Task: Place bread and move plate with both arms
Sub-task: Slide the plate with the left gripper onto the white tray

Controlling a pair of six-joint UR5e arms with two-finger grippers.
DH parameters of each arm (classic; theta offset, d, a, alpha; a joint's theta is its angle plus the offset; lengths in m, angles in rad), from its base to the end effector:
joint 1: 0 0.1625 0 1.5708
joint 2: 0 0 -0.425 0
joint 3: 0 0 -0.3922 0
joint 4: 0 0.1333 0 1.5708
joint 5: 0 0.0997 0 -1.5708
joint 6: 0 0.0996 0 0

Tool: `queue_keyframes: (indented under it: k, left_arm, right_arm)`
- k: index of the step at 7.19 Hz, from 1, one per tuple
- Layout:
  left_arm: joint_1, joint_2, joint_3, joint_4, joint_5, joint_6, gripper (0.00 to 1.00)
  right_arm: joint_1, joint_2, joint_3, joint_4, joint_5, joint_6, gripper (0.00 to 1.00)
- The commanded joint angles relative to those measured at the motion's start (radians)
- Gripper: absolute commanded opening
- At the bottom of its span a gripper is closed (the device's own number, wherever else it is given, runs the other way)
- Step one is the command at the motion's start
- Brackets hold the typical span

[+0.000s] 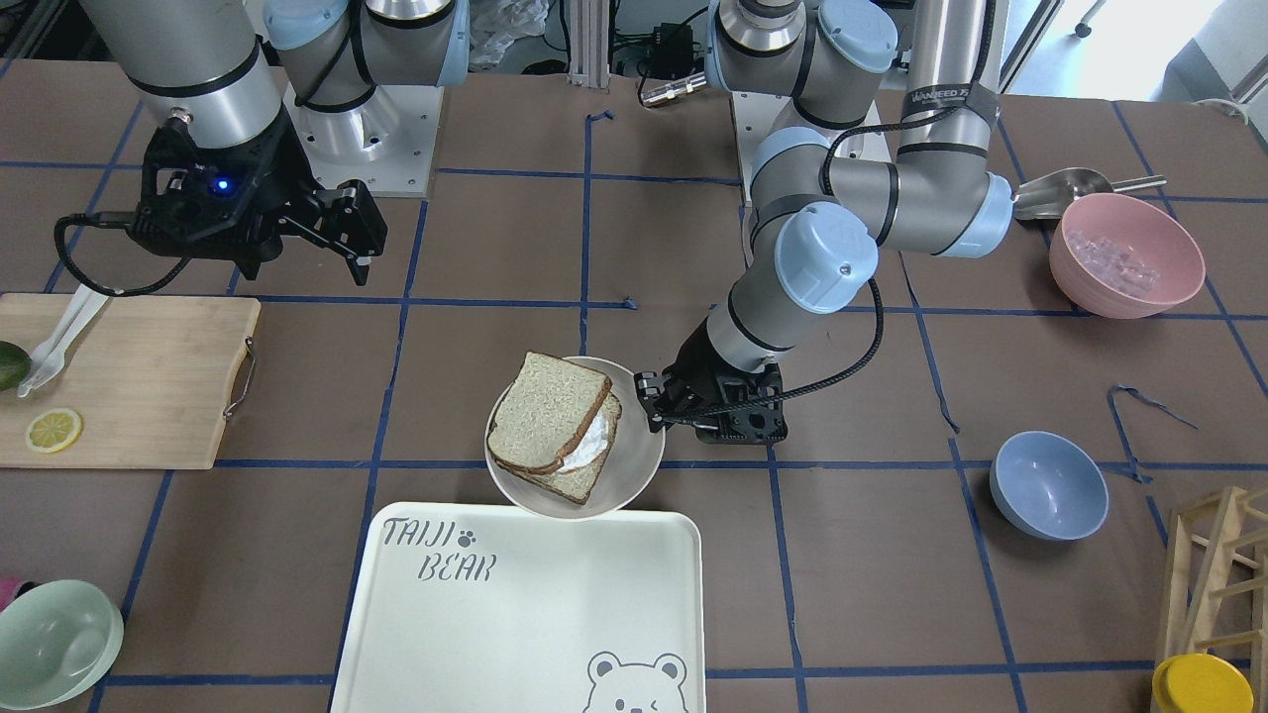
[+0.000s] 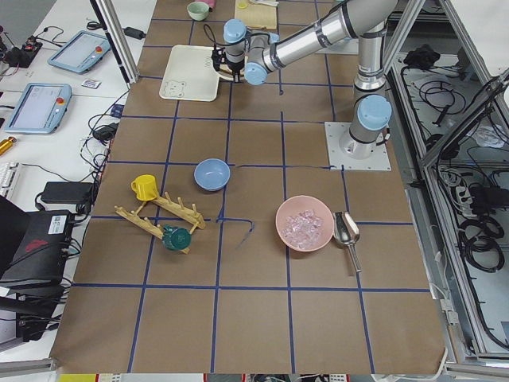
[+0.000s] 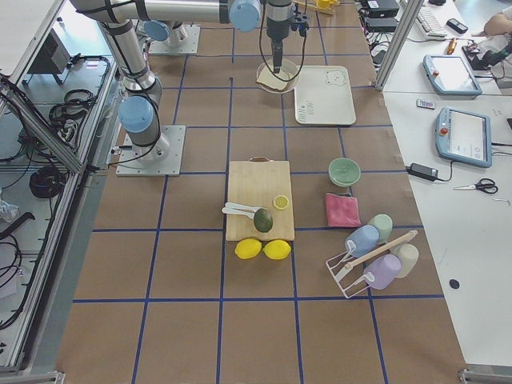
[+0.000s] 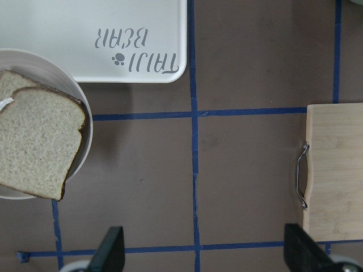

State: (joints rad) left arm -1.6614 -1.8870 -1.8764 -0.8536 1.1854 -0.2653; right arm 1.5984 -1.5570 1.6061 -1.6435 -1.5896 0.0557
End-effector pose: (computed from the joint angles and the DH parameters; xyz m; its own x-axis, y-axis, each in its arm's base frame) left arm -0.2206 -0.5412 0.2556 -0.9111 -0.1446 0.3861 -0.1542 0.9880 0.0062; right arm 0.1452 -0.4958 0.4710 -0.9994 0.0285 0.0175 0.0281 0.9993 -0.0246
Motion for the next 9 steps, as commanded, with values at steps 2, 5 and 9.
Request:
queue_keyframes:
  k: [2, 5, 9]
  left_arm:
    - [0.034, -0.113, 0.222, -0.059, -0.058, -0.003, 0.00]
    - [0.034, -0.338, 0.457, -0.099, -0.056, -0.006, 0.00]
    - [0.019, -0.471, 0.600, -0.099, -0.058, -0.028, 0.00]
  right_arm:
    - [0.000, 0.003, 0.000, -0.005, -0.003, 0.003, 1.00]
    - [-0.005, 0.002, -0.003, -0.002, -0.003, -0.002, 1.00]
    - [-0.014, 0.005, 0.003, -0.019, -0.007, -0.011, 1.00]
